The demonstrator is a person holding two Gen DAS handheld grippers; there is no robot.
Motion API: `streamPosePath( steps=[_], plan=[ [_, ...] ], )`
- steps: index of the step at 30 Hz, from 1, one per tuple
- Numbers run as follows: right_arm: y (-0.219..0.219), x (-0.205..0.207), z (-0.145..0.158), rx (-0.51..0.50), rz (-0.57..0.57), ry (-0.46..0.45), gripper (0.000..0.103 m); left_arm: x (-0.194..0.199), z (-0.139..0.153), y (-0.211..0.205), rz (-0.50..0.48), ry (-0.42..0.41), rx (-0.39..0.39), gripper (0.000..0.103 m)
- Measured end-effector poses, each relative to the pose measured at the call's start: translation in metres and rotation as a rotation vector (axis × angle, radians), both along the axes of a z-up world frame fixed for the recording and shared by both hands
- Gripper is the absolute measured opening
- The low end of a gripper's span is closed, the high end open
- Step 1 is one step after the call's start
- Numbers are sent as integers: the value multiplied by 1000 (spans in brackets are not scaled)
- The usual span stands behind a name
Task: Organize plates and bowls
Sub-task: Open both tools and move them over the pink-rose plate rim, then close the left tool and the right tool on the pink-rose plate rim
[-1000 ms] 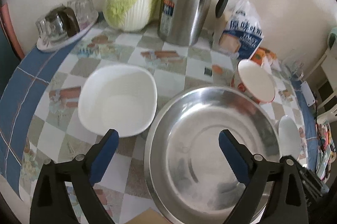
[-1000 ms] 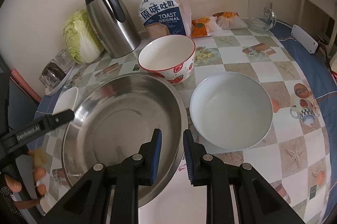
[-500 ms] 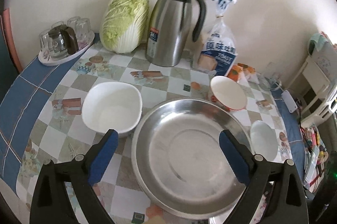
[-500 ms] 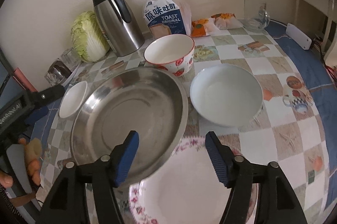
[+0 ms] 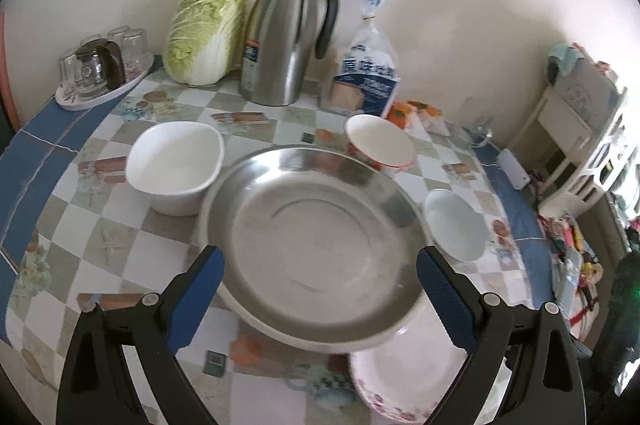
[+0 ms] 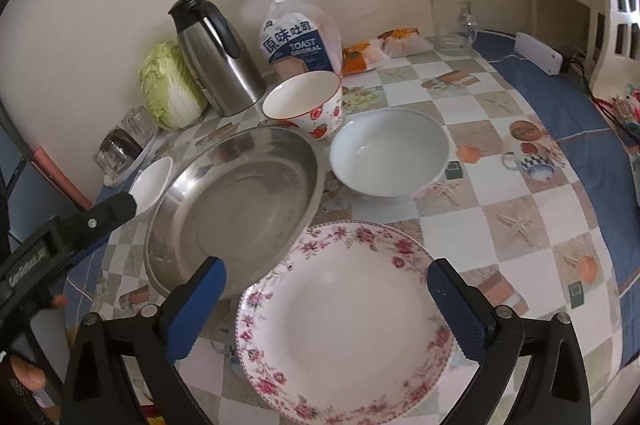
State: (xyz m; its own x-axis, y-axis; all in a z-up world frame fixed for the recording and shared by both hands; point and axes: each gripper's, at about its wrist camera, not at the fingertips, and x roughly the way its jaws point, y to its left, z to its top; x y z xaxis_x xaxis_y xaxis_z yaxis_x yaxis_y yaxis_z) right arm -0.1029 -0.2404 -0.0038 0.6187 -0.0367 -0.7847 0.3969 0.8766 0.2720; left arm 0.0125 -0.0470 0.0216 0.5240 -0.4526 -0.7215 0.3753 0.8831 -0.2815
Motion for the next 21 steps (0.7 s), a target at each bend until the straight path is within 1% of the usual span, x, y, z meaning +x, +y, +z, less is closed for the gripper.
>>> streamPosePath(
  steps=[3, 5, 9, 11, 13, 14, 17, 21],
  plan=[
    [-8, -6, -3, 19, -9, 8, 103, -6, -3, -8, -41, 51, -19, 97],
    [-15, -9, -8, 25, -30, 34, 103, -10, -4, -15, -62, 80, -14, 97],
    [-30, -15, -15, 38, -72, 60, 103, -21, -7, -29, -97, 89, 53, 97],
    [-37, -17, -19, 44, -92, 83, 103, -22, -13, -33, -96, 122, 91, 97],
    [-43, -17, -27, 66, -104, 124, 103, -22, -22, -35, -96, 183, 109, 97],
    [-46, -17, -33, 82, -111, 154, 103, -21, -26, -35, -92, 215, 111, 97],
    [-55, -18, -47, 124, -137, 207, 103, -23, -33, -34, -72, 255, 119, 97],
    [-60, -19, -62, 163, -152, 267, 103, -25, -40, -32, -57, 308, 85, 97]
  ],
)
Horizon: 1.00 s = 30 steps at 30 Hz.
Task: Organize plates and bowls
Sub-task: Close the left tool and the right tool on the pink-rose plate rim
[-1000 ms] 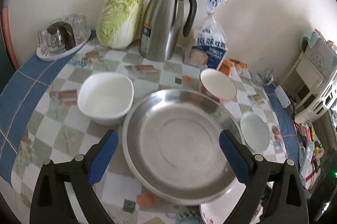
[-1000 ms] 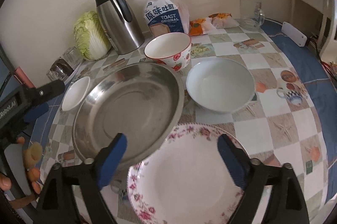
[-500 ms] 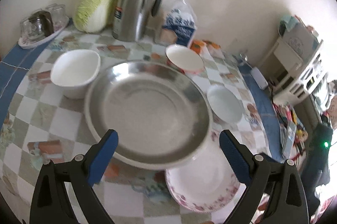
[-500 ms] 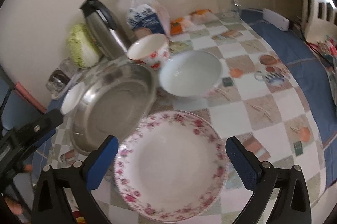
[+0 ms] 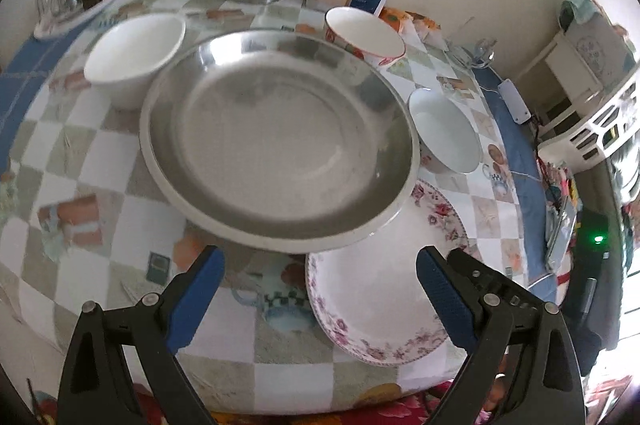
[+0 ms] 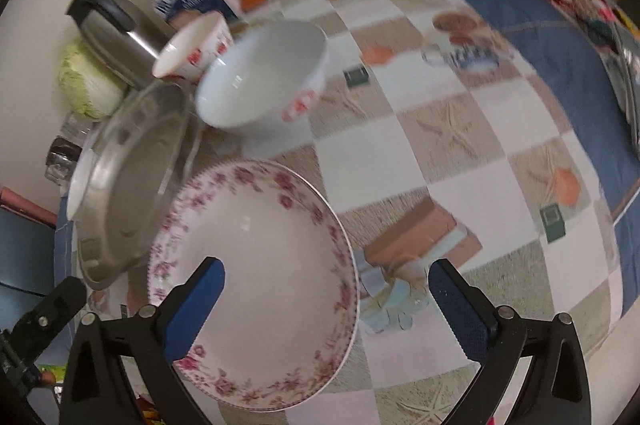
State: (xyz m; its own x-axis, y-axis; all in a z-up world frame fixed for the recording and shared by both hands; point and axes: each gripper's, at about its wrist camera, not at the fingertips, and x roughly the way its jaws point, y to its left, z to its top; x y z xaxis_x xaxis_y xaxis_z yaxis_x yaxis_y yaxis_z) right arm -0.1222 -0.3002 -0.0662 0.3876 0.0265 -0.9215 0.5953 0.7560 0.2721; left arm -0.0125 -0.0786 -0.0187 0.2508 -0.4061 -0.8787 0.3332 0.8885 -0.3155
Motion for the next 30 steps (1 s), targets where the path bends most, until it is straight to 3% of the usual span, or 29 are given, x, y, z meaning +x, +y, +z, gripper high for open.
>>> streamPosePath(
  steps=[4, 6, 15, 21, 23, 25, 28, 30],
  plan=[
    [-7, -2, -16, 55, -27, 48, 103, -2, -6, -3, 1, 21, 10, 90],
    [-10, -4, -22, 75, -38, 65, 103, -3, -11, -6, -5, 38, 15, 78],
    [-9, -3, -21, 71, -43, 56, 96, -3, -32, -9, 3, 138, 4, 68],
    [-15, 3, -17, 90, -44, 22, 73, -2, -42, -9, 16, 181, 11, 63],
    [-14, 4, -16, 97, -37, 13, 60, 0, -46, -7, 27, 196, 9, 59],
    [-14, 4, -17, 113, -32, 6, 34, 2, -51, -6, 40, 215, 11, 56],
    [-16, 6, -21, 110, -47, 14, 18, 4, -58, -5, 53, 234, 25, 49],
    [-17, 4, -21, 109, -53, 11, 17, 5, -60, -8, 55, 238, 33, 47]
  ],
)
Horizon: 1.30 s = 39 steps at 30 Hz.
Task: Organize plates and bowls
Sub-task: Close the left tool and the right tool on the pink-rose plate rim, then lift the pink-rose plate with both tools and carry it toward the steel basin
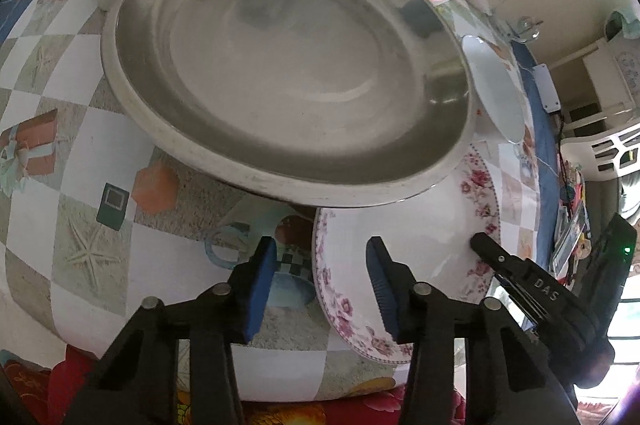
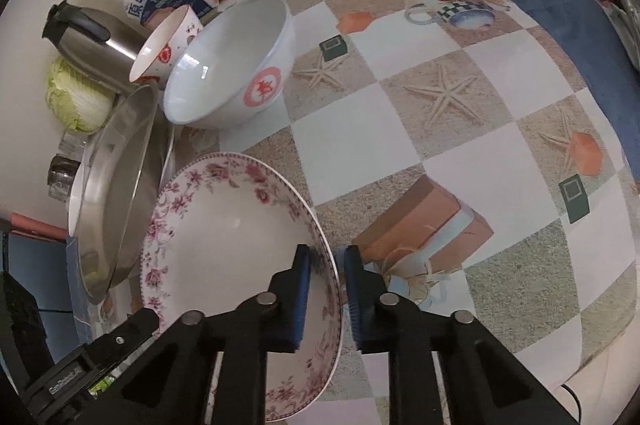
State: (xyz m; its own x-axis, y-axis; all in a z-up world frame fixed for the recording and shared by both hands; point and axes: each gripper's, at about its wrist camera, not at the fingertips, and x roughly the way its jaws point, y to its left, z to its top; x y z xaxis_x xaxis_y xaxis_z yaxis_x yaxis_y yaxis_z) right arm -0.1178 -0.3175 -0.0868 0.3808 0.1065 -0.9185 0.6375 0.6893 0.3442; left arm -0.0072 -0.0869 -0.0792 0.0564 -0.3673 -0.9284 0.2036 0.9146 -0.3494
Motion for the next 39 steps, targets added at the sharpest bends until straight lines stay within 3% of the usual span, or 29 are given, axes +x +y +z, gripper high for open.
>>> streamPosePath(
  steps=[8, 17, 27, 31, 33, 39],
  plan=[
    [-3, -7, 0, 4, 22, 0, 16, 1, -13, -8, 21, 33, 17, 40],
    [-24, -21, -4, 42, -18, -19, 16, -8, -14, -33, -7, -1, 26, 37],
    [-39, -30, -15, 148, -54, -88, 14, 8, -15, -41, 9, -26, -4, 26],
    [-39, -30, -15, 149, -48, -99, 14, 10, -18, -45, 0, -40, -8, 24],
    [-38, -29, -14, 139, -42, -95, 13, 8, -20, -48, -16, -29, -24, 18],
    [-37, -26, -13, 129, -38, -85, 13, 3, -20, -53, -29, -15, -42, 17]
  ],
)
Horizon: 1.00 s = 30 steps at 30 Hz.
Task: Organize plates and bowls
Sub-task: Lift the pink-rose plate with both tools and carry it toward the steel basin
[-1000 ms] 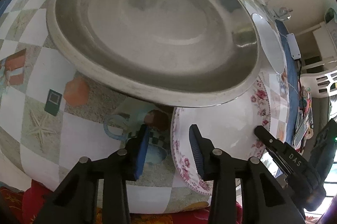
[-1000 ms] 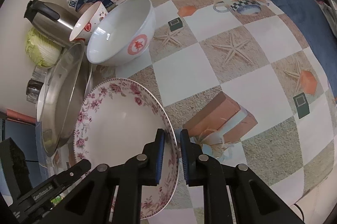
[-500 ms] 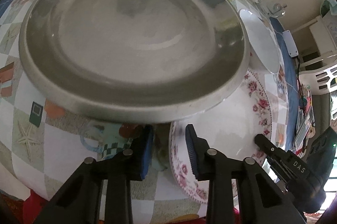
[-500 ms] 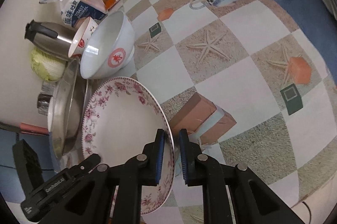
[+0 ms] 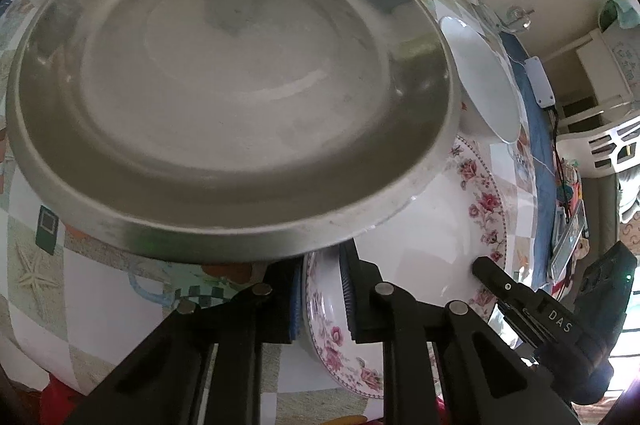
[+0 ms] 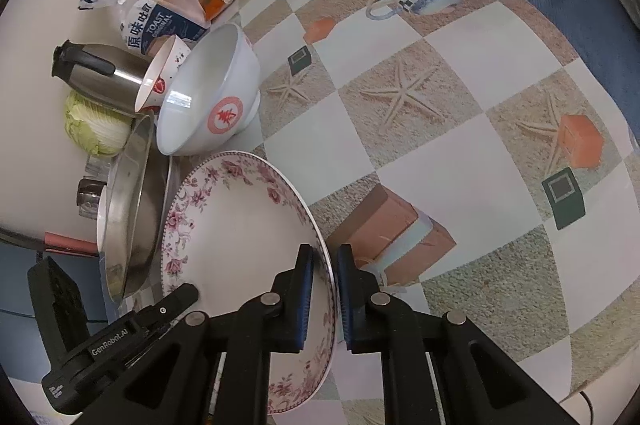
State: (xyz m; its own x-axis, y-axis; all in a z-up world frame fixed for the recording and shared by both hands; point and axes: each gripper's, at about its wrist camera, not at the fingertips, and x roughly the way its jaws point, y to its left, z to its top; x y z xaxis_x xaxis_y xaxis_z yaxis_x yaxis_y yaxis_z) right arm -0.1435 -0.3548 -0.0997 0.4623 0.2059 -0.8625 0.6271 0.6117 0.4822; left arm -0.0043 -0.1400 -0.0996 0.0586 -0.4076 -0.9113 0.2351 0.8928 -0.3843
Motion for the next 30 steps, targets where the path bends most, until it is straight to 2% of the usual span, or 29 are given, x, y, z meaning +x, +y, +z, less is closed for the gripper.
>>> streamPosePath(
  steps=[6, 12, 20, 24, 30],
  plan=[
    [-6, -10, 2, -13, -25, 15, 13, -9, 0, -8, -43, 10, -13, 17],
    [-12, -15, -3, 32, -40, -10, 13, 0, -6, -10, -28, 30, -45, 16],
    [-7, -11, 2, -17, -15, 0, 13, 1, 1, -15, -74, -26, -20, 17],
    [-10, -14, 3, -22, -25, 1, 12, -3, 3, -21, -100, -32, -29, 15],
    [-15, -22, 10, -54, -42, -4, 12, -9, 15, -29, -145, -87, -37, 15]
  ],
)
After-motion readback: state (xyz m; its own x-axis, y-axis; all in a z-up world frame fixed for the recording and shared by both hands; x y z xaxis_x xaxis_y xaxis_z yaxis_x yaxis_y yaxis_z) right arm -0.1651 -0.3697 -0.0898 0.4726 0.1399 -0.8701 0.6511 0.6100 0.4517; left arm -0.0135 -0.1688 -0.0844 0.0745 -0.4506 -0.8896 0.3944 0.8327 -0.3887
